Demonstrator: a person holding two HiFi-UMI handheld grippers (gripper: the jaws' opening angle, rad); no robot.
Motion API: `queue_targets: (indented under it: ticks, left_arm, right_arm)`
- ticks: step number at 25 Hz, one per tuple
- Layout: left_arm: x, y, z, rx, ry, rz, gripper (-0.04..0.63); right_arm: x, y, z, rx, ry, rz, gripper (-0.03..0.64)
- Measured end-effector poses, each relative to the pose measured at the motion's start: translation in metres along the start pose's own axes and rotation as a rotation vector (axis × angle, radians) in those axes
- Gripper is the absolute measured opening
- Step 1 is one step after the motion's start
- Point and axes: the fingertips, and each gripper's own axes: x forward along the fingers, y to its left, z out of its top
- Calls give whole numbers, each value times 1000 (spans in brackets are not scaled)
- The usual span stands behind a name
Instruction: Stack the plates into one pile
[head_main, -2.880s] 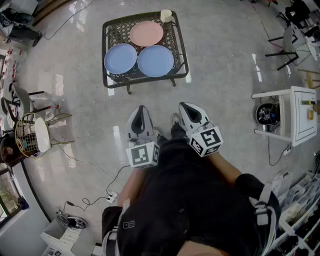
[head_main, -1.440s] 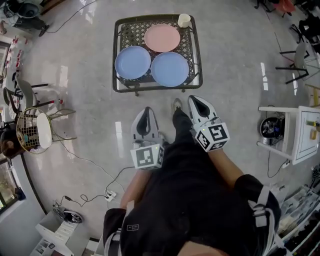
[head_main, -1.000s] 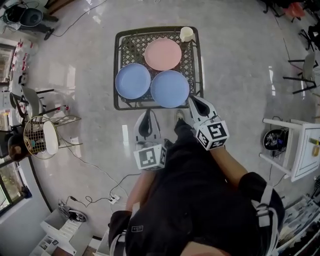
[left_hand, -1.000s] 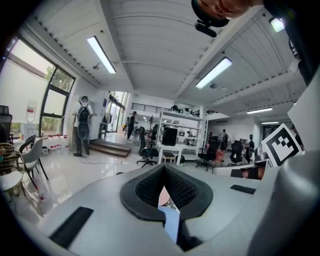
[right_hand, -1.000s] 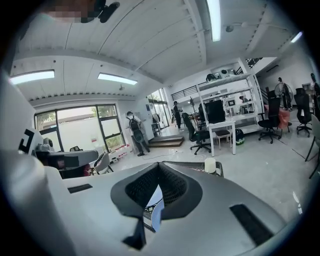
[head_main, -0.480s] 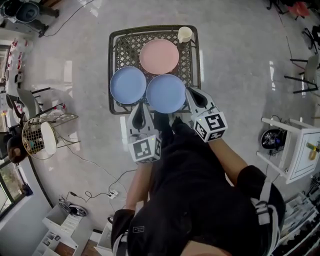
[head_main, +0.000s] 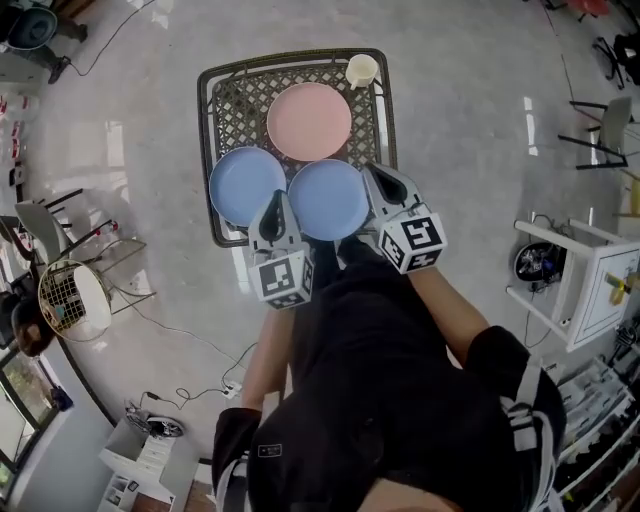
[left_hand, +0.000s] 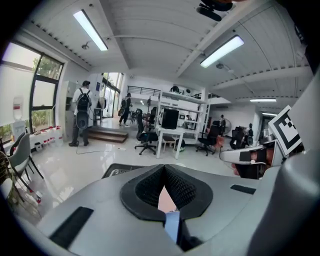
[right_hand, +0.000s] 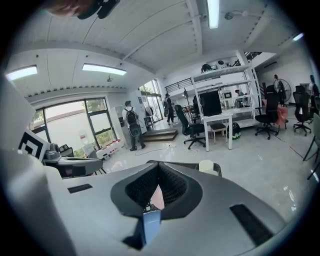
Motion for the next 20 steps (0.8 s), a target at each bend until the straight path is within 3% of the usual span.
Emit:
queue_targets:
  ticks: [7,15,20]
  left_arm:
    - [67,31,-13,-4,85,-24,17]
    - [133,59,-56,-31,229,-81,18]
    - [169,71,-93,-36,332,-112,79]
  right_arm:
    - [56,-27,-10,28,65,-56,9]
    - [113,-55,-51,53,177,-109,11]
    - [141,-76,-83,74,255,-142,12]
